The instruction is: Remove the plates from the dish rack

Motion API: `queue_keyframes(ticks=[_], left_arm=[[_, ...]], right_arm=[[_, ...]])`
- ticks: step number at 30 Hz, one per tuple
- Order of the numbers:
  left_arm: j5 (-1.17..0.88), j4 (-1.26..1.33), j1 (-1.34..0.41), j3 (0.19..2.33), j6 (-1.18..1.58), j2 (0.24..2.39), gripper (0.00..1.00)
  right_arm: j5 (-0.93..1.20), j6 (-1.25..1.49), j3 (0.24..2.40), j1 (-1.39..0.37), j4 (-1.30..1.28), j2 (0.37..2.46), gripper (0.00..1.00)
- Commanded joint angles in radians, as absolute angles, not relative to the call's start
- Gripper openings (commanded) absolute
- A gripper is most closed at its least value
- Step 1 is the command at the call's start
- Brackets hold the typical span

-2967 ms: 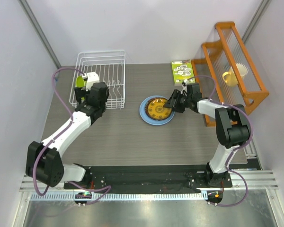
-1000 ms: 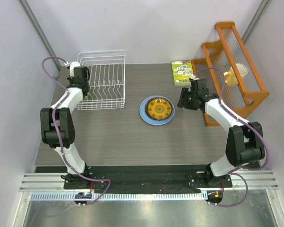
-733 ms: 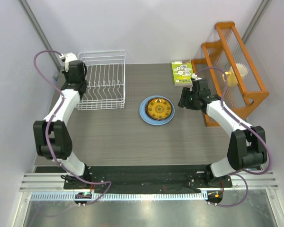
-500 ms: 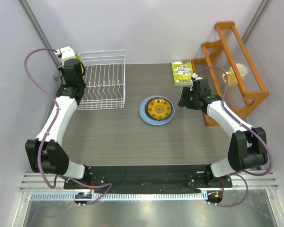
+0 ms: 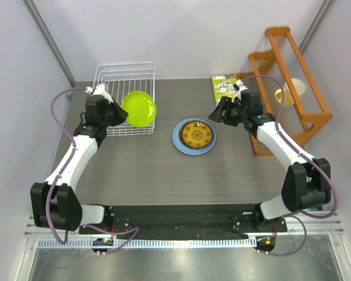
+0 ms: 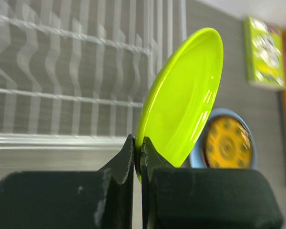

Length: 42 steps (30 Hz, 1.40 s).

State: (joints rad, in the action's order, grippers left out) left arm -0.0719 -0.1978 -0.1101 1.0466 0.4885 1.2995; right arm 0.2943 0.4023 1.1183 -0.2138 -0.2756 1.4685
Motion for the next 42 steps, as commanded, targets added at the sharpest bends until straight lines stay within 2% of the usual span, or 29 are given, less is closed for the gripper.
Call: queue_keyframes(ticks=[1, 6, 23, 24, 27, 28, 29, 31, 32, 34, 35, 37, 38, 42], left_arm=[[-0.437, -0.006, -0.139, 1.008, 0.647, 1.33, 0.0], [-0.569, 0.12, -0.192, 0.999, 0.726, 1.387, 0.0], [-0.558, 0.21, -0.364, 1.019, 0.778, 1.514, 0.0], [-0.56, 0.212, -0.37, 1.02, 0.778, 1.516, 0.0], [-0.554, 0.21, -0.371, 1.017, 0.775, 1.514, 0.0], [-0.548, 0.206, -0.371, 1.017, 0.772, 1.513, 0.0], [-0.543, 0.193, -0.37, 1.019, 0.762, 1.514, 0.0], [-0.529, 0.183, -0.37, 1.02, 0.756, 1.522, 0.24], [-0.519, 0.155, -0.37, 1.025, 0.746, 1.523, 0.53], [-0.468, 0.118, -0.37, 1.029, 0.724, 1.529, 0.62], [-0.45, 0.079, -0.37, 1.032, 0.71, 1.528, 0.71], [-0.353, 0.039, -0.37, 1.026, 0.669, 1.517, 0.77], [-0.313, 0.003, -0.37, 1.026, 0.652, 1.497, 0.85], [-0.138, -0.09, -0.37, 1.009, 0.565, 1.427, 0.91]], right_arm=[[0.46, 0.503, 1.12, -0.218, -0.095, 1.46, 0.62], [0.509, 0.543, 1.101, -0.224, -0.043, 1.474, 0.62], [0.554, 0.571, 1.101, -0.296, -0.005, 1.543, 0.62], [0.543, 0.571, 1.098, -0.299, -0.005, 1.548, 0.56], [0.523, 0.561, 1.095, -0.302, -0.008, 1.554, 0.07], [0.522, 0.558, 1.094, -0.302, -0.011, 1.552, 0.02], [0.52, 0.555, 1.092, -0.302, -0.014, 1.548, 0.01], [0.482, 0.545, 1.082, -0.302, -0.02, 1.536, 0.01], [0.465, 0.542, 1.077, -0.301, -0.024, 1.52, 0.01], [0.402, 0.534, 1.069, -0.293, -0.049, 1.511, 0.01], [0.384, 0.531, 1.066, -0.288, -0.061, 1.509, 0.01], [0.339, 0.511, 1.065, -0.272, -0.1, 1.512, 0.01], [0.322, 0.505, 1.062, -0.264, -0.11, 1.516, 0.01], [0.299, 0.492, 1.04, -0.222, -0.129, 1.546, 0.01]])
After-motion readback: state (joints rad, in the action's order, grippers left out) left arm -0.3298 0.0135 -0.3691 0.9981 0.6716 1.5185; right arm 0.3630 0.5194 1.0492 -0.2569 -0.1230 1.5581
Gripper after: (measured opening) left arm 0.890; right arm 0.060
